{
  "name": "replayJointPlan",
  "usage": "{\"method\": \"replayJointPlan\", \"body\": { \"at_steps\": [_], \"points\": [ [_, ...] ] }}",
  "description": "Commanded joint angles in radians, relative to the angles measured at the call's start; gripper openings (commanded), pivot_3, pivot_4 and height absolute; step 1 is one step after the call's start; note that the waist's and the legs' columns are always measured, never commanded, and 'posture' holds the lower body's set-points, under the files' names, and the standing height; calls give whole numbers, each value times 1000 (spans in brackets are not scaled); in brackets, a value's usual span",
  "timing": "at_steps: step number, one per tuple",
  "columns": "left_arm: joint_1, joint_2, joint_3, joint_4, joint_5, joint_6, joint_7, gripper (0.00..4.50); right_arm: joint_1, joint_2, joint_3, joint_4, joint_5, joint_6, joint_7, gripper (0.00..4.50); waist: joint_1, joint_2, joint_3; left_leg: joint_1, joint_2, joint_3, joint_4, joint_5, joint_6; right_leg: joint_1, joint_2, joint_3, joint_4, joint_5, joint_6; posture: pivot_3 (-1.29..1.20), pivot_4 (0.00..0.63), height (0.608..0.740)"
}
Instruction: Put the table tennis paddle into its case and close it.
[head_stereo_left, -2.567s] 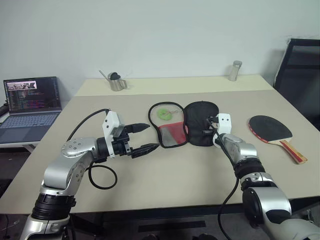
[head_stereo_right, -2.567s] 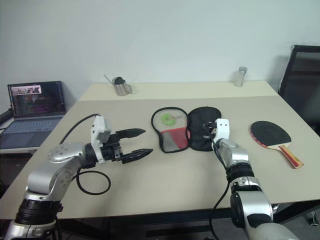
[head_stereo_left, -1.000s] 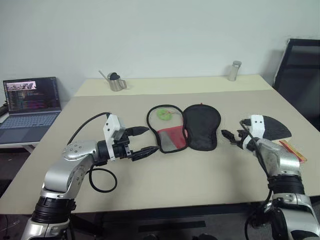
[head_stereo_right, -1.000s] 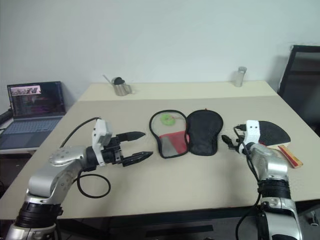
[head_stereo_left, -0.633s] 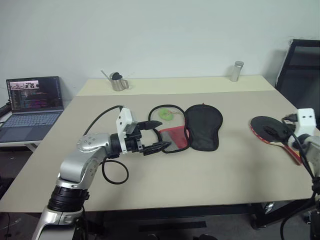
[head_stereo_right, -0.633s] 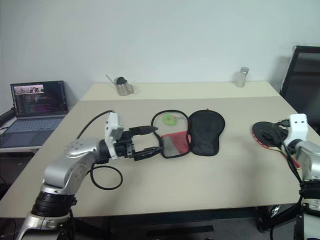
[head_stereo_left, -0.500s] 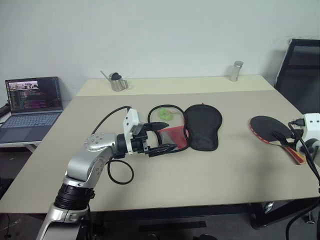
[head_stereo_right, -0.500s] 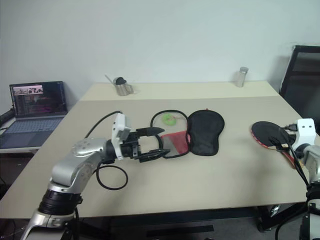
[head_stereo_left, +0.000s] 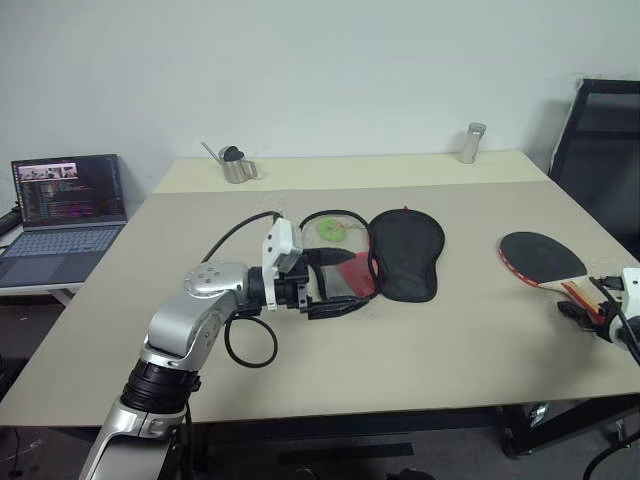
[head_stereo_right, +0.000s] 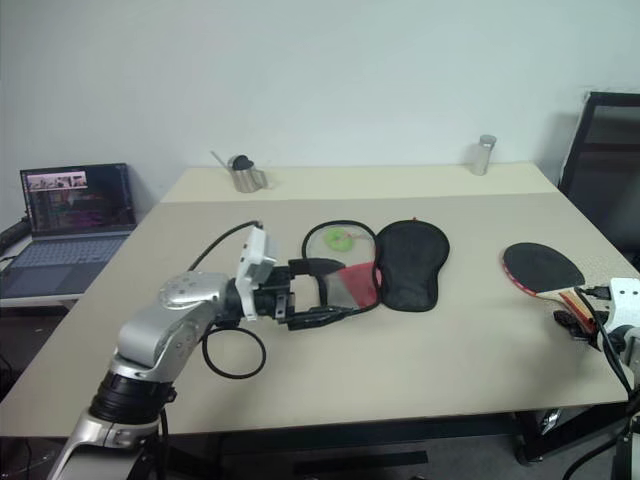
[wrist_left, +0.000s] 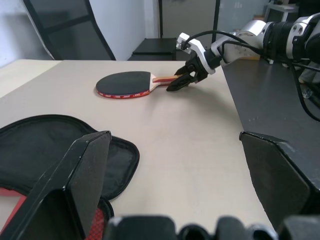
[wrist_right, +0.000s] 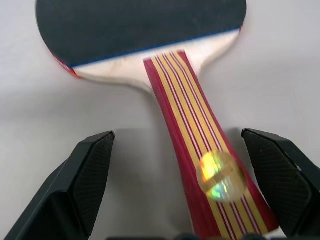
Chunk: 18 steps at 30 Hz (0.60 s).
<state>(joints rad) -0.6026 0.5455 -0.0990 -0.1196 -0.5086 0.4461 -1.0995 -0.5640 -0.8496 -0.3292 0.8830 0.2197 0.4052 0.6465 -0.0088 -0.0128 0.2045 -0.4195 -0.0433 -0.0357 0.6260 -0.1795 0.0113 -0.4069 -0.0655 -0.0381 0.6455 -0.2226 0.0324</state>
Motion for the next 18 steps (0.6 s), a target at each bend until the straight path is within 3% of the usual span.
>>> {"method": "replayJointPlan", "body": {
  "at_steps": [1, 5, 9, 18],
  "points": [
    [-23, 0, 13, -5, 3, -26, -9, 4500, 33, 7, 22, -138, 53, 78, 122, 4483, -1, 0, 0, 0, 1, 0, 0, 0, 0, 0, 0, 0, 0, 0, 0, 0, 150, 740],
    [-19, 3, 18, 3, 7, -35, -16, 4500, 102, 33, 64, -356, 85, 173, 178, 4483, -7, -1, 0, 1, 2, 1, 0, 0, 0, 0, 2, 1, 0, 1, 0, 0, 150, 740],
    [-19, 0, 17, 8, 10, -41, -15, 4500, 121, 60, 103, -453, 45, 189, 123, 4483, -9, -1, 0, 2, 3, 1, 0, 0, 0, 0, 2, 1, 0, 1, 0, 0, 150, 740],
    [-18, -5, 17, 16, 18, -49, -13, 4500, -36, 147, 97, -270, -48, 170, -176, 4483, -8, -2, 1, 2, 2, 2, 2, 0, 0, 1, 1, 2, 0, 2, -1, 0, 150, 740]
  ]
}}
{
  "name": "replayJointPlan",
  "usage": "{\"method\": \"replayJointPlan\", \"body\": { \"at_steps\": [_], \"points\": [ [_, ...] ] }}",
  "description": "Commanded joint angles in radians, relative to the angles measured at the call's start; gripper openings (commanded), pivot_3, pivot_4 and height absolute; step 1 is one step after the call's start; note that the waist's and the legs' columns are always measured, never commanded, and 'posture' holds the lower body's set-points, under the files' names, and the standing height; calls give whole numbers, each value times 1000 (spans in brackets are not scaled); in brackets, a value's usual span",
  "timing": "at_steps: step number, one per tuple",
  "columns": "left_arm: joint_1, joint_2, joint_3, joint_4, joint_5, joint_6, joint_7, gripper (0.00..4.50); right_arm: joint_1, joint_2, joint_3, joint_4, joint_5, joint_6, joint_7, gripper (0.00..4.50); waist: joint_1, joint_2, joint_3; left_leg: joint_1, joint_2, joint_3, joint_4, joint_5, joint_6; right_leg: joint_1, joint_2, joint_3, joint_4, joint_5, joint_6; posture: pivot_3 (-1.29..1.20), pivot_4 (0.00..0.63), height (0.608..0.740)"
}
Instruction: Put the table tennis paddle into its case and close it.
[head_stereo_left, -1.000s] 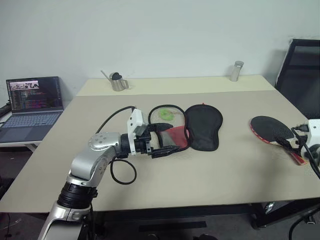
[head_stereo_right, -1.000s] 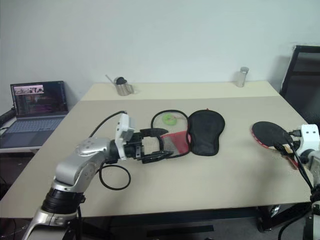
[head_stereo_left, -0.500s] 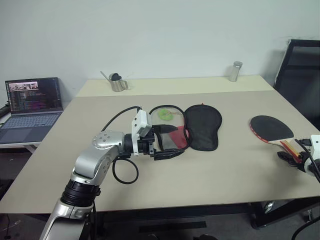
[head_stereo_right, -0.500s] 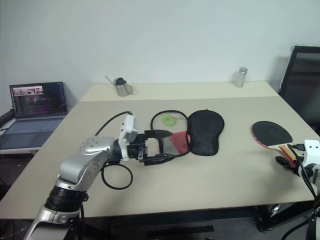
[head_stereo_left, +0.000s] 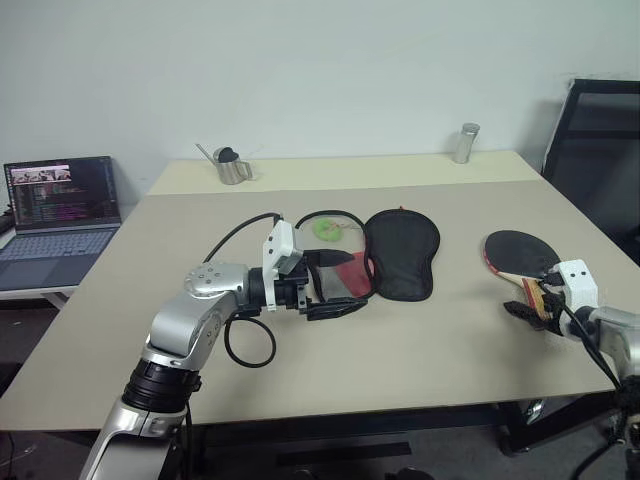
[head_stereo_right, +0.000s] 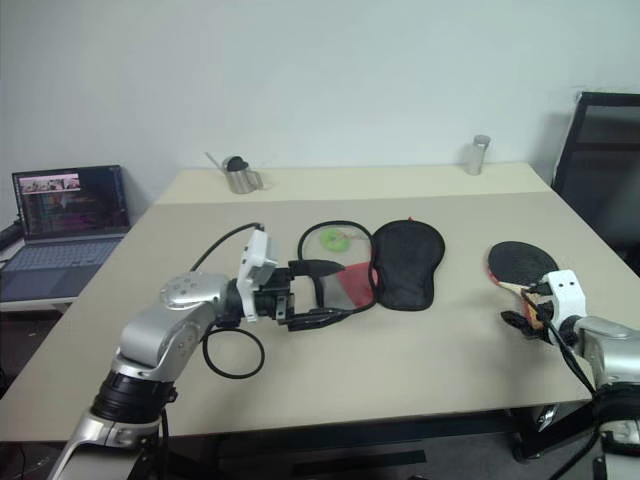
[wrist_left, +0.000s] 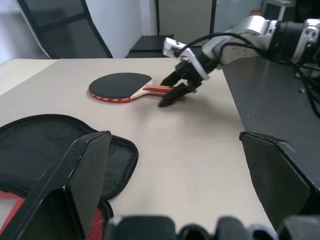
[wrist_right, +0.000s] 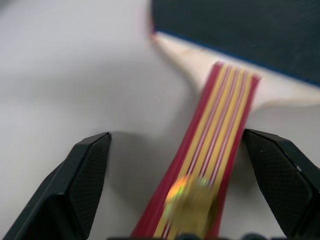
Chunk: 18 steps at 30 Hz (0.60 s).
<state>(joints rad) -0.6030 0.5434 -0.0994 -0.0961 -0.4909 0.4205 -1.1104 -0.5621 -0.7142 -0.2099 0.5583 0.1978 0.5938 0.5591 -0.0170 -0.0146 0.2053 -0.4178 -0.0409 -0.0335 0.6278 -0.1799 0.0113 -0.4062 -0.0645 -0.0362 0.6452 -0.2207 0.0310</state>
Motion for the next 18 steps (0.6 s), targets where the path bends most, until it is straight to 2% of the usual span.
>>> {"method": "replayJointPlan", "body": {
  "at_steps": [1, 10, 14, 18],
  "points": [
    [-18, -3, 17, -6, 1, -25, -1, 4500, -53, 19, -25, 78, -31, -25, -117, 4483, 0, -2, -1, 0, 0, 0, 0, 0, 0, 0, 0, 0, 0, 0, 0, 0, 150, 740],
    [-7, 1, 19, -16, 4, -28, 9, 4500, -116, 44, 2, 217, -63, -72, -207, 4483, 0, -12, -6, 1, 0, 5, 3, 0, 1, 1, -5, 1, -2, 2, -2, 0, 150, 740],
    [-1, 2, 19, -23, 3, -25, 14, 4500, -136, 50, 14, 253, -67, -85, -205, 3655, 0, -15, -8, 1, 0, 6, 3, 1, 1, 1, -6, 2, -2, 2, -2, 0, 150, 740],
    [1, 2, 19, -27, 2, -22, 17, 4500, -153, 57, 24, 277, -68, -92, -188, 2340, 0, -16, -9, 1, 0, 6, 3, 1, 1, 1, -6, 1, -2, 2, -2, 0, 150, 740]
  ]
}}
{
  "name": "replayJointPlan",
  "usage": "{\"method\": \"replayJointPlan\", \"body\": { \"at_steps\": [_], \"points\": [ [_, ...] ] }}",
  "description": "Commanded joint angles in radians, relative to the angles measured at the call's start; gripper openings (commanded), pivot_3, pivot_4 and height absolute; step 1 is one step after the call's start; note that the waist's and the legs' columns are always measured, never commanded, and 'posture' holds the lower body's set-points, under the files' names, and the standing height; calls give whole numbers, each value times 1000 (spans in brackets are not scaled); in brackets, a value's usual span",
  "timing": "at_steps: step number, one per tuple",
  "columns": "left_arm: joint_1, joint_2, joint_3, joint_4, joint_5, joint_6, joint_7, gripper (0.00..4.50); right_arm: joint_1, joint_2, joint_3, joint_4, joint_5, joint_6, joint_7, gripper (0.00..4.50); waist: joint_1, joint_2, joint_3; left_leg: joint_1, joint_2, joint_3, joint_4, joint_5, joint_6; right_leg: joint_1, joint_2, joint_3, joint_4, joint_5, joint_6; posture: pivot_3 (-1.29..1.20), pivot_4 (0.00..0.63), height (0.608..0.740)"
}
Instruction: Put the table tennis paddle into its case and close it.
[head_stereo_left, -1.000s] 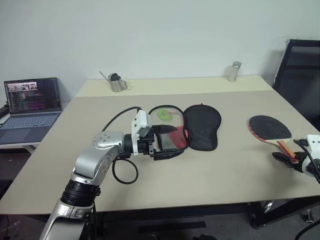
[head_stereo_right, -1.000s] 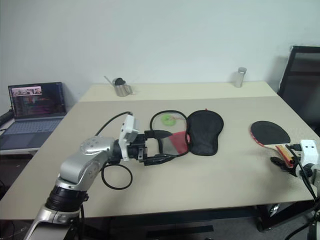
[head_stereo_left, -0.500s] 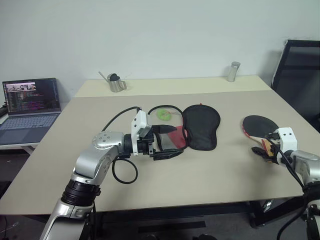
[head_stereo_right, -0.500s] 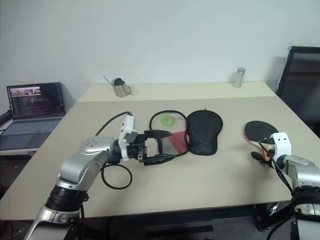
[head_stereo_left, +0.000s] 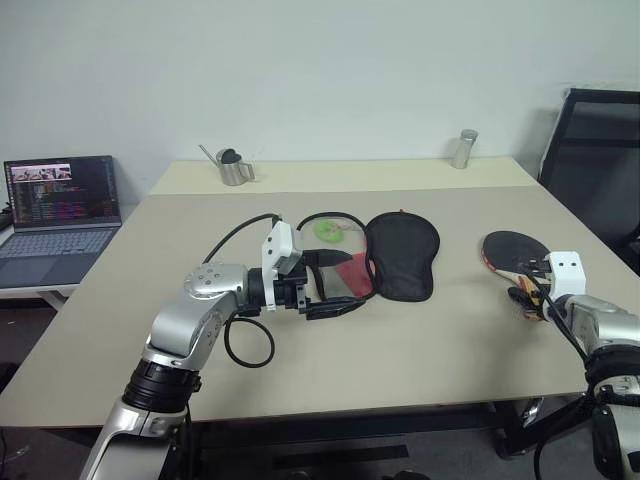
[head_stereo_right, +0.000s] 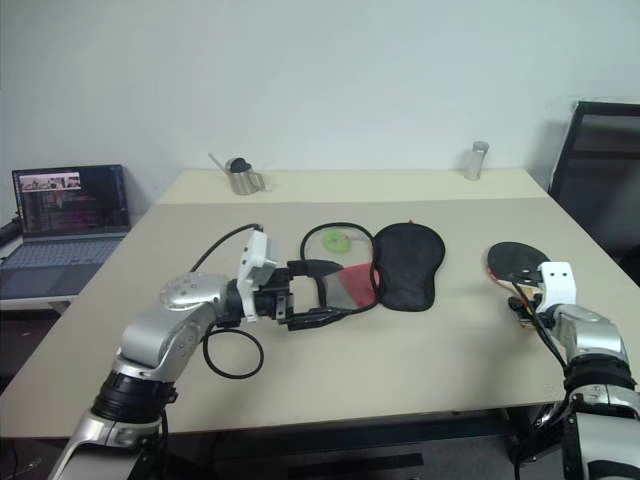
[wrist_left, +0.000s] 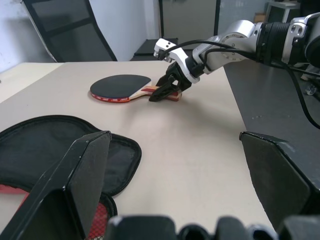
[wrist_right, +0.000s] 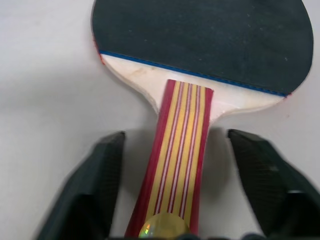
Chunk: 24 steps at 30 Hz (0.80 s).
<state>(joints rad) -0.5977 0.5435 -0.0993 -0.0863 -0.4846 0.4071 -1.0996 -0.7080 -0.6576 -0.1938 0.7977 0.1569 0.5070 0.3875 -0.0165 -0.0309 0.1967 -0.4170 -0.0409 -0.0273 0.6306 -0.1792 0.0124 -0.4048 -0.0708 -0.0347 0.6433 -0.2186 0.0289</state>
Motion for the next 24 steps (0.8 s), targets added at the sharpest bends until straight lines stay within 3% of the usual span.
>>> {"method": "replayJointPlan", "body": {
  "at_steps": [1, 4, 5, 13, 24],
  "points": [
    [-5, 1, 18, -36, -5, -8, 6, 4500, -11, 1, 11, 44, -28, -6, -12, 1995, 0, 0, 0, 0, 0, 0, 0, 0, 0, 0, 0, 0, 0, 0, 0, 0, 150, 740],
    [-6, 1, 17, -35, -4, -8, 6, 4500, -19, 1, 17, 59, -36, -12, -9, 1138, 0, -1, 0, 0, 0, 0, 0, 0, 0, 0, 0, 0, 0, 0, 0, 0, 150, 740],
    [-5, 1, 17, -35, -4, -8, 6, 4500, -21, 1, 19, 65, -40, -17, -12, 1089, 0, -1, 0, 0, 0, 0, 0, 0, 0, 0, 0, 0, 0, 0, 0, 0, 150, 740],
    [3, 3, 16, -44, -4, -4, 9, 4500, -40, -2, -1, 32, -29, -49, -49, 1089, 0, -1, -1, 0, 0, 0, 0, 0, 0, 0, 0, 0, -1, 0, 0, 0, 150, 740],
    [18, 15, 17, -57, -6, 2, 9, 4500, -48, 60, -30, -395, 58, 182, -73, 1089, -5, 4, 3, -7, 1, 1, -5, 0, 1, -10, 1, 0, 0, 2, 4, 0, 150, 740]
  ]
}}
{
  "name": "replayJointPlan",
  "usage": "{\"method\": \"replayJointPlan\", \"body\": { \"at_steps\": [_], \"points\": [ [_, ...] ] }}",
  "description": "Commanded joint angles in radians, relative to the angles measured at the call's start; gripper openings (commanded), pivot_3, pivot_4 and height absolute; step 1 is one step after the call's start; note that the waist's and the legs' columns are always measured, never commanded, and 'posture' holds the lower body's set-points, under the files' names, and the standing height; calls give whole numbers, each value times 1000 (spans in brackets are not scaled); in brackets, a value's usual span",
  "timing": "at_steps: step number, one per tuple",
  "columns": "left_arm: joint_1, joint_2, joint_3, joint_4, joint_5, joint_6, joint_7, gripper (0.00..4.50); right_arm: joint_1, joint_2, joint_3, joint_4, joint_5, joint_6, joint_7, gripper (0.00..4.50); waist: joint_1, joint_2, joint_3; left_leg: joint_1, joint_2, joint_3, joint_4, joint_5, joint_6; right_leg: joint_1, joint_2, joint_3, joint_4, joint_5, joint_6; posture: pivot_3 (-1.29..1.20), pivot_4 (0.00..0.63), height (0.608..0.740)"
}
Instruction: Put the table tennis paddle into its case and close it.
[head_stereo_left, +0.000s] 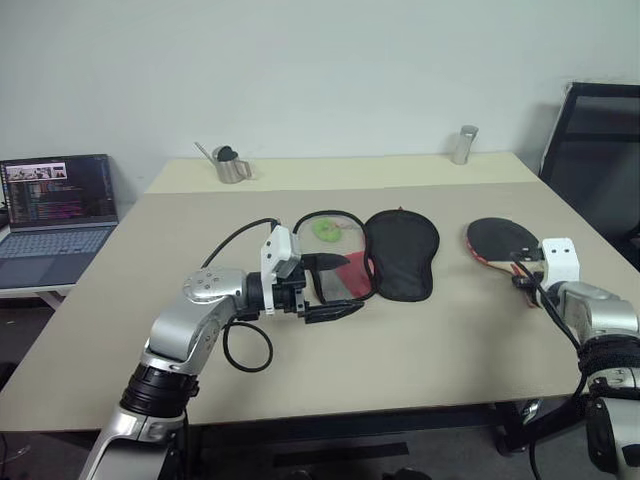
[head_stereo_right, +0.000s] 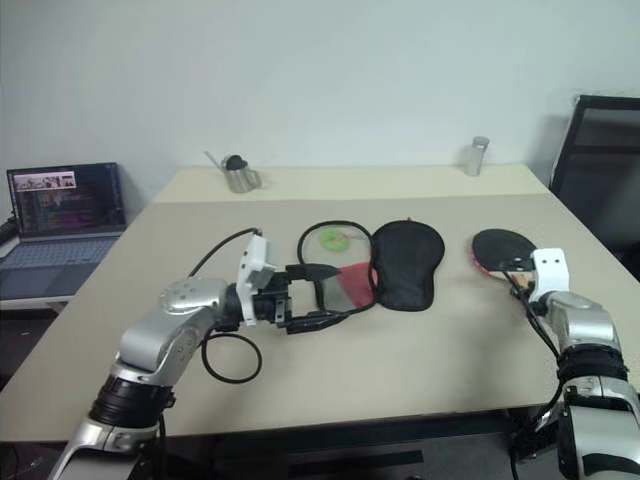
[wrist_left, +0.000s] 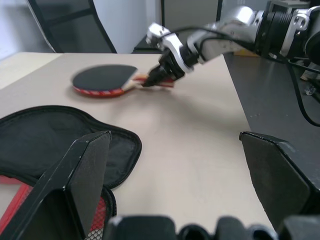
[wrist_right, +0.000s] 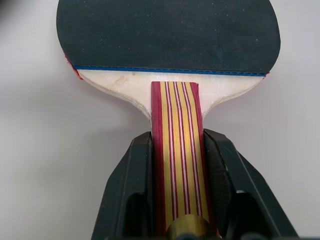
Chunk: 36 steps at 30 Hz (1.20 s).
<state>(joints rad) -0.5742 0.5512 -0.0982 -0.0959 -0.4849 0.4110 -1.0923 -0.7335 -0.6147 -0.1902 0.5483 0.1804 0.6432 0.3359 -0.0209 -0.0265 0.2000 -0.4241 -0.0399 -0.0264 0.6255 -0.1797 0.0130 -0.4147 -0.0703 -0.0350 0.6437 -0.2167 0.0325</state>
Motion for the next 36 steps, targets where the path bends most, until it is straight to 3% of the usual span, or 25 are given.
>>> {"method": "replayJointPlan", "body": {
  "at_steps": [1, 8, 16, 27, 36],
  "points": [
    [-6, 7, 14, -48, -5, -2, 2, 4500, -24, 37, -36, -184, 42, 70, -33, 1089, 0, 0, 0, -1, 0, -1, 0, 0, 0, -1, 0, 0, 0, 0, 0, 0, 150, 740],
    [-3, 6, 11, -47, -3, -4, -1, 4500, -37, 244, -24, -392, 97, 231, -147, 1089, 0, 0, 0, -3, 0, -1, 1, 0, 0, -4, 0, -1, 1, 0, 0, 0, 150, 740],
    [11, 4, 10, -58, 3, -9, 7, 4500, -98, 397, 12, -287, 66, 175, -220, 1089, -3, 1, 0, -6, -1, 0, 1, 0, 0, -6, 1, -1, 1, 0, 0, 0, 150, 740],
    [31, 18, 19, -83, -2, 0, 26, 4500, -162, 425, 54, -64, 7, 31, -228, 1089, -6, 1, 1, -6, -1, 0, 1, 0, 0, -7, 5, -1, 1, 3, -4, 0, 150, 740],
    [33, 19, 18, -86, -4, 2, 34, 4500, -186, 433, 60, 1, -21, -5, -237, 1089, -7, 1, 1, -6, 0, 0, 1, 0, 0, -7, 5, 0, 1, 2, -3, 0, 150, 740]
  ]
}}
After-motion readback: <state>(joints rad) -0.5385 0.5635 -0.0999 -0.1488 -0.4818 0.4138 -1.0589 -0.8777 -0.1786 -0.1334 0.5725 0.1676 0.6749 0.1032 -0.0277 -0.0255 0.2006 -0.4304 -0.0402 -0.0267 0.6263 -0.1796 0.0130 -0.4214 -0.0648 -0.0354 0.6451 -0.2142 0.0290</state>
